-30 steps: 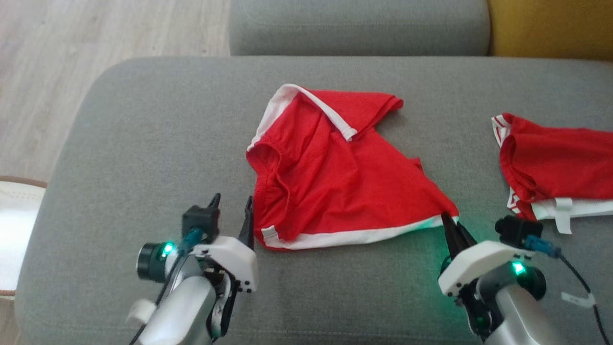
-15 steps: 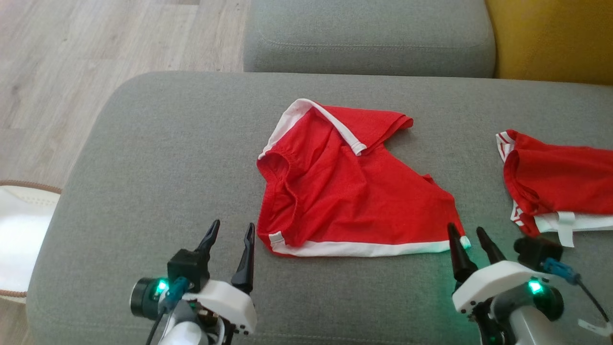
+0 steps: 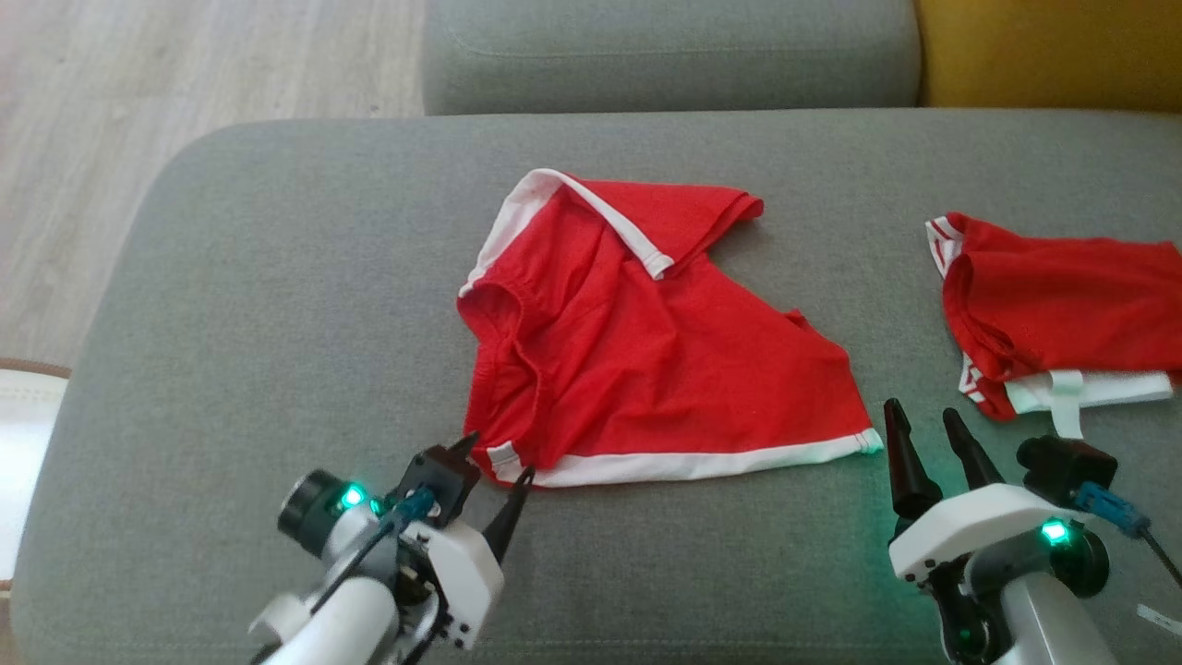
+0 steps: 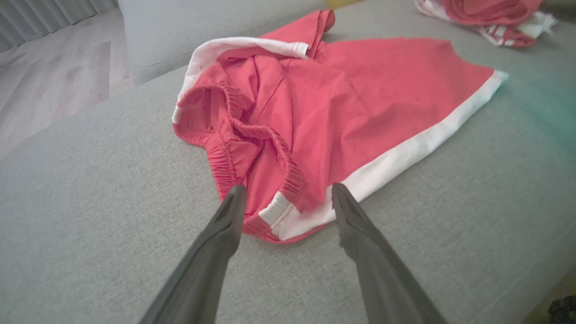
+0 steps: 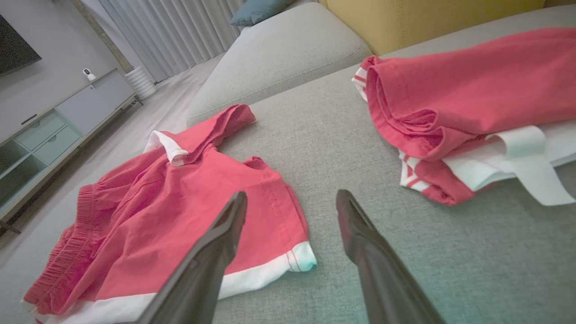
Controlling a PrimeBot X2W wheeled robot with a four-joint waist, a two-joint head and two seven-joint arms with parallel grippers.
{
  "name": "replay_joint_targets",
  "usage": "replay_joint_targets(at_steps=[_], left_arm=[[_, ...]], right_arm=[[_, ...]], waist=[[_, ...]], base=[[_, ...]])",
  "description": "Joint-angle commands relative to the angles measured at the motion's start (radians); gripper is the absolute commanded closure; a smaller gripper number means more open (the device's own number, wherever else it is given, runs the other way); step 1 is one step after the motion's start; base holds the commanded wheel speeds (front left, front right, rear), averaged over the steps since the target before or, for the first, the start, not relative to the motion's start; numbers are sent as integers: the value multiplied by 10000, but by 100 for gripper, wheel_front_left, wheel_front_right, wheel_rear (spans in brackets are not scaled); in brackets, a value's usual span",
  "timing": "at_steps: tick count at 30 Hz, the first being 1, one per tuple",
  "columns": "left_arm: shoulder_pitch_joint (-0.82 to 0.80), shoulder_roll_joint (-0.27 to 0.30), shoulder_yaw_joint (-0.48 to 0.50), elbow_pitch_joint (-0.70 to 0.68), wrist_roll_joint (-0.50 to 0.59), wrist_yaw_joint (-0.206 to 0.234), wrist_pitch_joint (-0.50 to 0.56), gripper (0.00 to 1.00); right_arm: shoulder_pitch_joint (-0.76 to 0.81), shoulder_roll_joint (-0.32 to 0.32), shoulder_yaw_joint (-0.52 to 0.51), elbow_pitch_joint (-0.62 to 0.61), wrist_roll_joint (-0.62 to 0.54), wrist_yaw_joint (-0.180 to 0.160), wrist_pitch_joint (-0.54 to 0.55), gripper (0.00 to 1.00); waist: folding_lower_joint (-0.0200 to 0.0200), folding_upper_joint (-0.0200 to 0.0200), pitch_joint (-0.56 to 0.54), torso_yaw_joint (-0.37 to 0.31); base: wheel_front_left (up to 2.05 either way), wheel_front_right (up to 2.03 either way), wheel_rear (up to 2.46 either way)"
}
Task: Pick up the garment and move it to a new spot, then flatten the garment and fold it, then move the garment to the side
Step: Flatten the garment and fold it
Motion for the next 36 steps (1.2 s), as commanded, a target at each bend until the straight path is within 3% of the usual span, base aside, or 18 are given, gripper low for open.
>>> replay_joint_targets(at_steps=[1,7,21,22,23,24,36], left_arm=[[-785,308,223,-77,196,-54,231,0],[-1343,538,-96,531,461,-371,799,0],[-1943,564,-380,1359,562,-564,897,0],[-1970,549,-397,1400,554,-573,909,55],[-2000,533,-412,1438,549,-577,903,96],[-2025,518,-422,1474,540,-580,883,100],[-1828,123,356,1161,-212,282,-104,100]], right_arm=[[-249,-26,183,-366,-25,65,1,0],[-362,-26,206,-364,60,65,-41,0],[-553,-26,240,-180,120,65,-162,0],[-562,-26,241,-170,124,65,-172,0],[-568,-26,242,-161,125,65,-183,0],[-573,-26,241,-149,126,65,-193,0],[-673,-26,550,349,85,65,63,0]], waist=[[0,0,109,-111],[0,0,272,-335],[0,0,512,-680],[0,0,523,-693],[0,0,535,-704],[0,0,545,-713],[0,0,530,-248]], base=[[0,0,0],[0,0,0],[0,0,0],[0,0,0],[0,0,0],[0,0,0],[0,0,0]])
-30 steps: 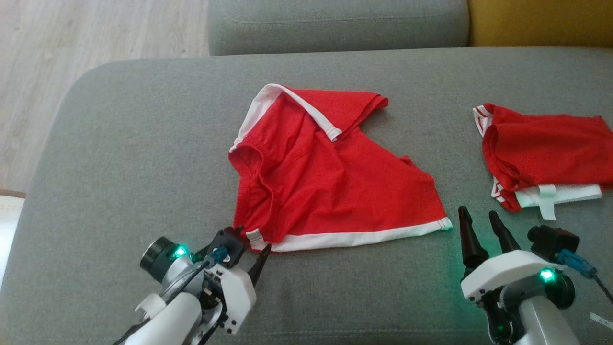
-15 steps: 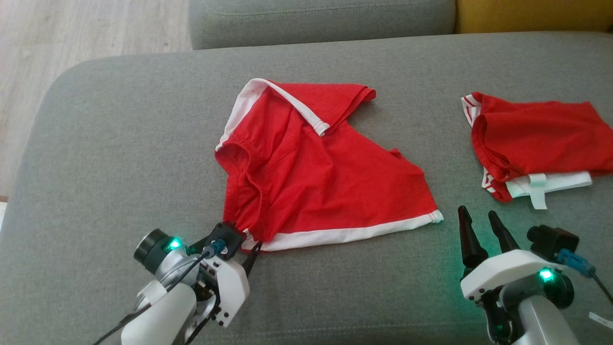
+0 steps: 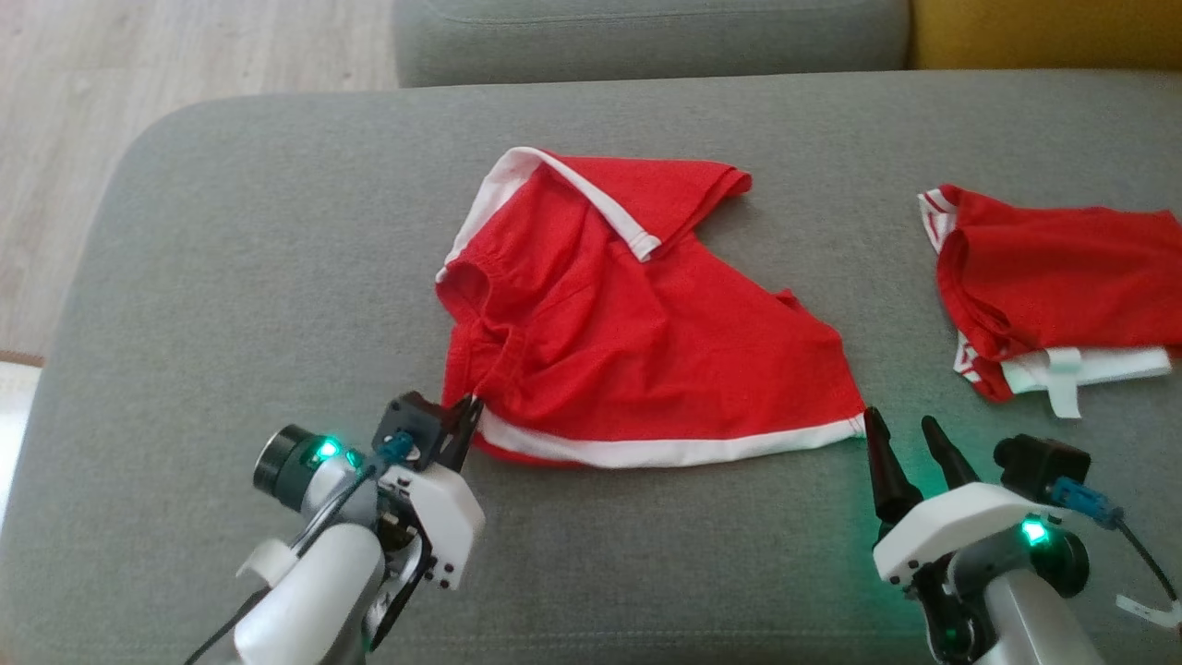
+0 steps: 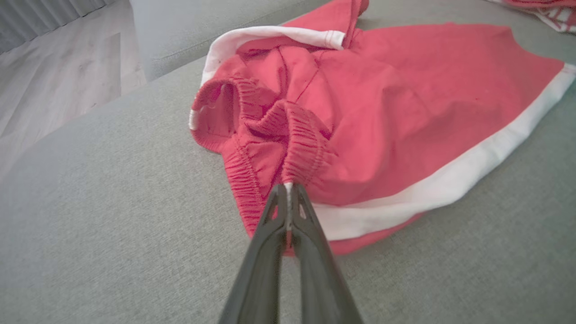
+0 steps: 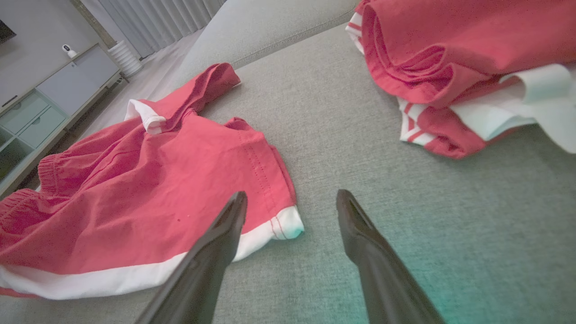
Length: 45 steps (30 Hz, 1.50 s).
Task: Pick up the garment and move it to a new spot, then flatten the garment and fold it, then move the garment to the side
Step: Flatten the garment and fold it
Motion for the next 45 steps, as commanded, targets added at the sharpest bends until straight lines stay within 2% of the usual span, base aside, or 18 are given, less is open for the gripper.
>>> replay_joint_targets(at_steps=[1,17,18,19,20,26,33,41,45], left_arm=[[-361,112,520,-344,-125,108,-159,100],[31,-40,604,-1313,-436,477,-651,100],[21,-46,597,-1332,-442,488,-650,100],[7,-51,606,-1349,-453,508,-660,100],[-5,-53,624,-1362,-471,530,-676,100],[24,-20,872,-1484,-733,634,-891,100],[-273,-52,1629,-2365,-1402,689,-1253,100],[-1205,-239,2449,-4271,-1970,889,-1318,100],[-1168,-185,2760,-5333,-1998,1387,-1102,100]], right_arm=[[-407,-28,249,-211,41,65,11,0],[-1468,-28,300,2112,606,65,271,0],[-1532,-28,349,2230,629,65,265,16],[-1594,-28,402,2327,628,65,244,70],[-1651,-28,497,2373,630,65,194,100],[-1952,-28,1136,1728,1650,65,-158,100],[-2716,-31,905,167,1466,65,-251,100],[-3257,-197,491,-2805,1352,65,886,100],[-2891,-140,-53,-4220,1346,65,1745,100]], waist=[[0,0,-30,92],[0,0,74,600],[0,0,84,617],[0,0,98,628],[0,0,110,631],[0,0,-22,490],[0,0,-433,213],[0,0,-1188,56],[0,0,-1482,-32]], base=[[0,0,0],[0,0,0],[0,0,0],[0,0,0],[0,0,0],[0,0,0],[0,0,0],[0,0,0],[0,0,0]])
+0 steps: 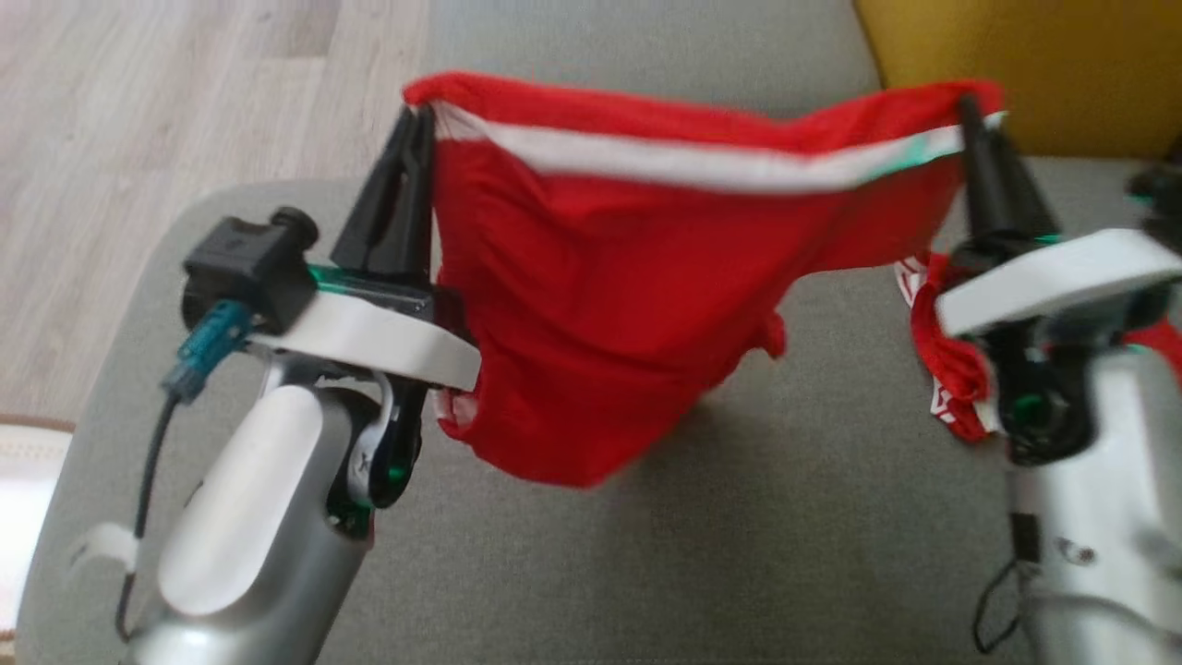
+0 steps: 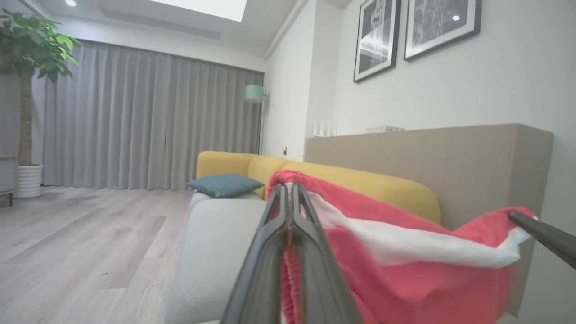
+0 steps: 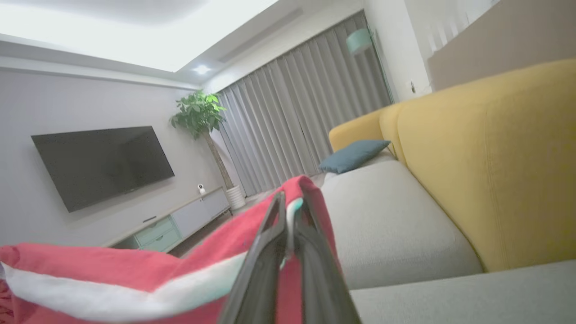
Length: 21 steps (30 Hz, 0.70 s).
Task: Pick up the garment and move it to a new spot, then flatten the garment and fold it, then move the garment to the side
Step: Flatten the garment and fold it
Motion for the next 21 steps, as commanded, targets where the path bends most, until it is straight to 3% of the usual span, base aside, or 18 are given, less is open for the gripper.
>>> replay_joint_targets(at_steps=[1,7,12,17,21], left_arm=[[-326,218,492,-473,8,126,68,100],[526,531,557,-2284,148,909,856,100],[437,869,556,-3030,214,1080,1683,100],[-619,1076,532,-2201,93,644,2305,100],[-2187,1131,697,-758,-111,38,2534,100]], right_arm=[[-26,73,45,-547,87,65,164,100],[1389,144,-577,-2725,418,65,1145,100],[1583,148,-845,-3333,498,65,1679,100],[273,149,-796,-2644,145,65,2142,100],[-1770,149,-644,-1147,-258,65,2255,100]], waist=[[0,0,-128,-50],[0,0,-294,-132],[0,0,-116,-257],[0,0,508,-402],[0,0,1542,-543]], base=[[0,0,0],[0,0,0],[0,0,0],[0,0,0],[0,0,0]])
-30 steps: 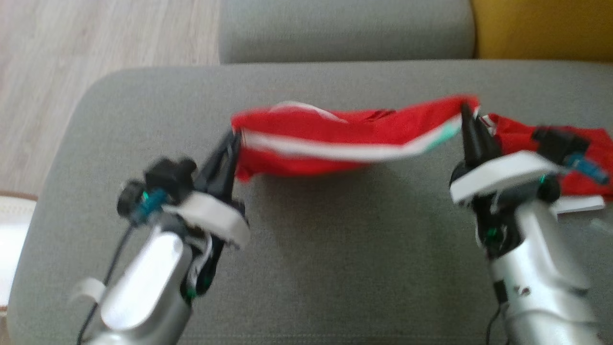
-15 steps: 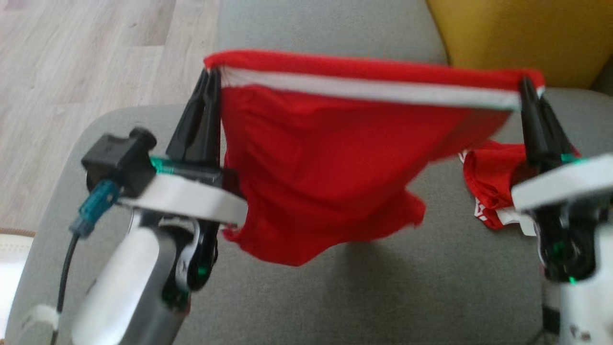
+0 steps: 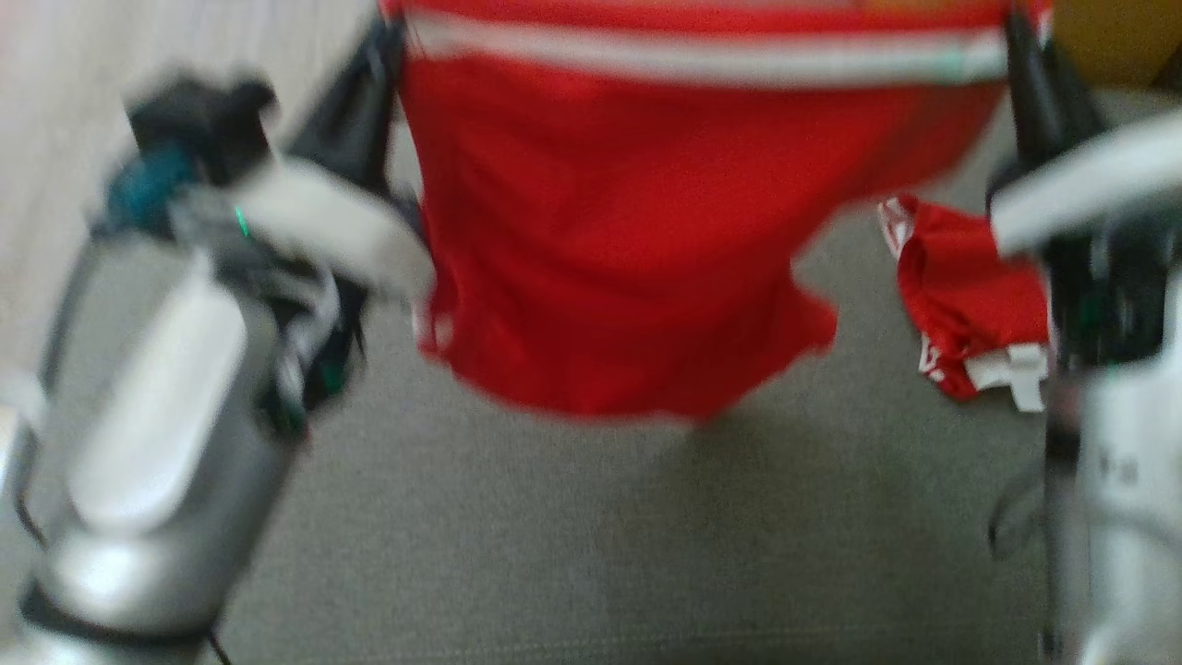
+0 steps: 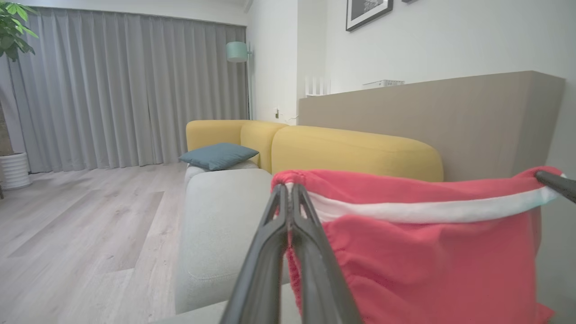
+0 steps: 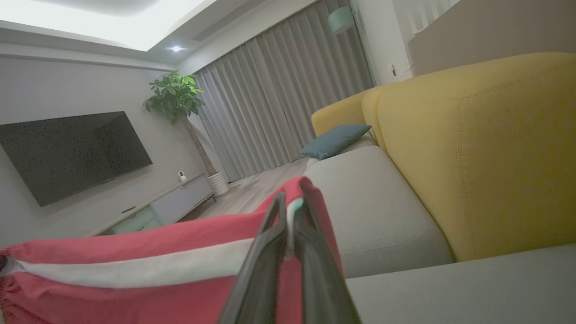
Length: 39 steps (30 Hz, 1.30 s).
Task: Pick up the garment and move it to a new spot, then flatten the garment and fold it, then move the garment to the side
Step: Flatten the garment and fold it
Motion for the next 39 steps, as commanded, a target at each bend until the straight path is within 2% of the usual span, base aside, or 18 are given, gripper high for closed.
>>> replay_joint_targets(at_steps=[1,5,7,9,10,15,16,22,27,39], left_arm=[[-1514,346,628,329,-26,-215,46,100],[-3822,326,875,2409,105,-794,-334,100],[-4980,289,962,3460,217,-1063,-700,100],[-6047,188,1108,4469,313,-1151,-1149,100],[-6047,188,1108,4469,313,-1151,-1149,100],[-7839,-217,1414,6433,281,-1403,-2541,100],[-8116,-421,1417,7010,253,-1555,-2888,100],[-7669,-1002,1246,8243,193,-2094,-3264,100],[-6513,-1330,1095,8643,306,-2483,-3315,100],[-2450,-1390,802,8081,854,-3045,-3321,100]], right_arm=[[-1585,-16,329,268,-224,65,-37,100],[-4373,-15,701,2455,-1047,65,-623,100],[-5759,-15,803,3681,-1370,65,-1209,100],[-7040,-15,778,4832,-1645,65,-2010,100],[-7040,-15,778,4832,-1645,65,-2010,100],[-9216,-15,825,7122,-1794,65,-4116,100],[-9563,-15,914,7892,-1627,65,-4658,100],[-9258,-15,1309,9902,-977,65,-5257,100],[-8249,-15,2048,10973,-462,65,-5157,100],[-5399,-180,4089,11294,334,65,-3928,100]], waist=[[0,0,1085,-162],[0,0,2237,-239],[0,0,2619,-270],[0,0,2904,-257],[0,0,2904,-257],[0,0,3285,-173],[0,0,3384,-103],[0,0,3693,78],[0,0,3729,217],[0,0,2440,354]], base=[[0,0,0],[0,0,0],[0,0,0],[0,0,0],[0,0,0],[0,0,0],[0,0,0],[0,0,0],[0,0,0],[0,0,0]])
